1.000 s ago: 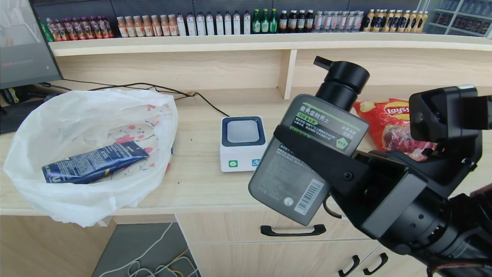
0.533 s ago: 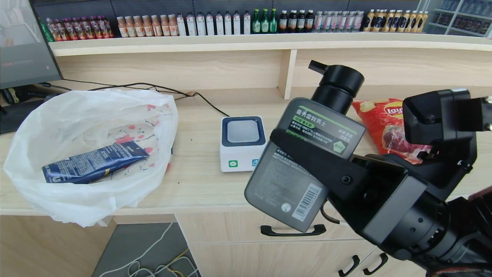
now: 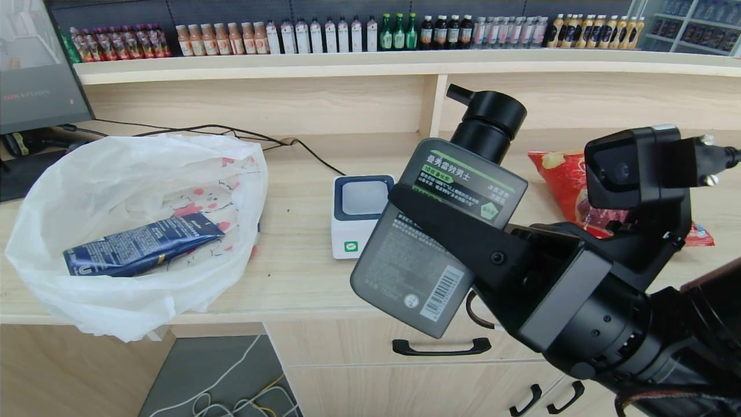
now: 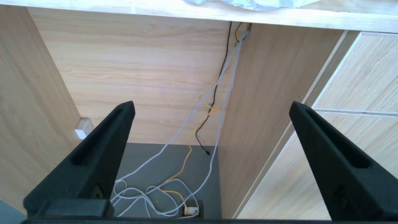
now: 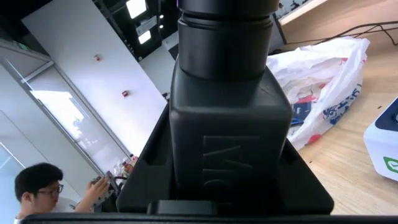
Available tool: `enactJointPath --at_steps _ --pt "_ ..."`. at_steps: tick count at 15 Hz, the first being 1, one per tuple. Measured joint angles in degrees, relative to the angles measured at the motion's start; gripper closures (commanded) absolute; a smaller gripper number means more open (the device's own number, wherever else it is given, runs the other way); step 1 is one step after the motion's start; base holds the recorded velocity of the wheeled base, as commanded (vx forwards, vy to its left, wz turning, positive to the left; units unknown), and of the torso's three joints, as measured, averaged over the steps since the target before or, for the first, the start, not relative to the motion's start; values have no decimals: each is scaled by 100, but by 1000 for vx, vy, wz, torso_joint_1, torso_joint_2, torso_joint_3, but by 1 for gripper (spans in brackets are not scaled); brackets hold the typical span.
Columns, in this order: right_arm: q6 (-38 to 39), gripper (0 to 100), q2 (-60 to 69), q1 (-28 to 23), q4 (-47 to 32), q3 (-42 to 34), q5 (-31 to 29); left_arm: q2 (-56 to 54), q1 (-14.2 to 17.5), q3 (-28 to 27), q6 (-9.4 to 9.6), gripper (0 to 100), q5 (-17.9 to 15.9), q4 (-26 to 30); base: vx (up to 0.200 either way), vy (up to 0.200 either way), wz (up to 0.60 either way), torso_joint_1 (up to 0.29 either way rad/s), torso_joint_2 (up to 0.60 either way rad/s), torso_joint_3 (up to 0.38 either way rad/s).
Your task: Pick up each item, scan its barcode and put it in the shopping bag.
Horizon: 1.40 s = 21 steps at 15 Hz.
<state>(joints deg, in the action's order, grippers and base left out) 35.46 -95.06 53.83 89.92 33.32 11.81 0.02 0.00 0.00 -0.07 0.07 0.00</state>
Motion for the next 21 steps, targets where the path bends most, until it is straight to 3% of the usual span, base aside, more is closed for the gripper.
enactJointPath --at_steps 5,11,18,21 --pt "-128 100 2 5 0 -27 1 0 -2 0 -2 0 0 0 0 0 0 0 0 0" --pt "-1360 100 127 -180 2 -94 -33 0 0 0 0 0 0 0 0 0 0 0 0 0" --pt "-2512 100 433 -869 -4 -284 -207 0 0 0 0 0 0 0 0 0 0 0 0 0" --pt "-2923 100 610 -1062 -228 -374 -713 0 0 0 2 0 0 0 0 0 0 0 0 0"
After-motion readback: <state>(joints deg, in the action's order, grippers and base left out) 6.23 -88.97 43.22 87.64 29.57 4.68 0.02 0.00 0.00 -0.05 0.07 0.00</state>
